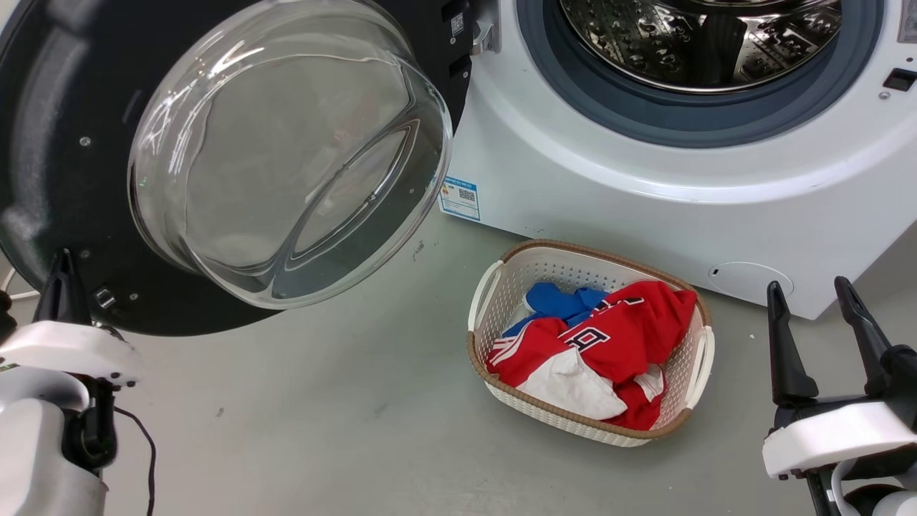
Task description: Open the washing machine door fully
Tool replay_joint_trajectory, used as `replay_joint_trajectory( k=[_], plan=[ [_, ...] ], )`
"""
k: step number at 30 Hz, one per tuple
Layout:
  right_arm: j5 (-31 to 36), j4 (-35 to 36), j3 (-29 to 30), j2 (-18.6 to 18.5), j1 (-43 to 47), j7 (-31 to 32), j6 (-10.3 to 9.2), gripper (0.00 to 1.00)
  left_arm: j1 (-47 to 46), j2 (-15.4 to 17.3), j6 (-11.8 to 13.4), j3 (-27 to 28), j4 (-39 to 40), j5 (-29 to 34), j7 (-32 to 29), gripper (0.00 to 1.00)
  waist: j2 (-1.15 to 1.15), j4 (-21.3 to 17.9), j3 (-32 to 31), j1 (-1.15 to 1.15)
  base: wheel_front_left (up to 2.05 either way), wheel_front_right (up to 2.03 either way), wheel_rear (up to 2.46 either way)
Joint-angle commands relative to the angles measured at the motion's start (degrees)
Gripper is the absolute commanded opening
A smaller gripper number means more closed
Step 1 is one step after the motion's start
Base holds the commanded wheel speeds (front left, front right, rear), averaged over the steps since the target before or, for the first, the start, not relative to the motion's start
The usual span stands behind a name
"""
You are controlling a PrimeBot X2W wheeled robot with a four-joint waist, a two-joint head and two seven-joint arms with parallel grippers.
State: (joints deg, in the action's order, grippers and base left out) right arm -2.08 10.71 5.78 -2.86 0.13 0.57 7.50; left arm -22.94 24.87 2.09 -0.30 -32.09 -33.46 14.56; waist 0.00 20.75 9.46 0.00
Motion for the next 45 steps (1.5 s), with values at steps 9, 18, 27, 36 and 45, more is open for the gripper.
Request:
replay_joint_trajectory(
  k=[9, 18, 27, 36, 45],
  plan=[
    [-1.38, -1.45, -0.18, -0.01, -0.06, -1.13, -0.01, 1.0, -1.62, -0.17, -1.87, 0.5, -5.89, 1.33, 0.52, 0.0, 0.0, -0.63, -1.88, 0.0, 0.0, 0.0, 0.0],
    [-3.69, -3.71, 0.0, -0.01, 3.55, -3.04, -0.01, 1.0, 8.15, -3.21, -1.37, 0.05, 3.83, 7.14, 0.62, 0.0, 0.0, -0.89, -7.26, 0.0, 0.0, 0.0, 0.0],
    [-4.5, -4.22, -1.11, 0.0, 5.54, -3.59, -0.01, 1.0, 18.27, -5.74, 2.07, -3.79, 18.82, 10.31, -1.89, 0.0, 0.0, -4.22, -10.26, 0.0, 0.0, 0.0, 0.0],
    [-4.29, -4.96, -1.47, -0.01, 5.74, -3.73, -0.01, 1.0, 20.96, -6.89, 2.94, -6.67, 28.62, 10.37, -6.8, 0.0, 0.0, -9.24, -11.3, 0.0, 0.0, 0.0, 0.0],
    [-3.75, -6.54, -2.24, 0.0, 4.88, -3.37, -0.01, 1.0, 20.12, -7.56, 2.36, -9.64, 29.88, 10.55, -9.19, 0.56, 0.0, -17.99, -11.36, 0.0, 0.0, 0.0, 0.0]
  ],
)
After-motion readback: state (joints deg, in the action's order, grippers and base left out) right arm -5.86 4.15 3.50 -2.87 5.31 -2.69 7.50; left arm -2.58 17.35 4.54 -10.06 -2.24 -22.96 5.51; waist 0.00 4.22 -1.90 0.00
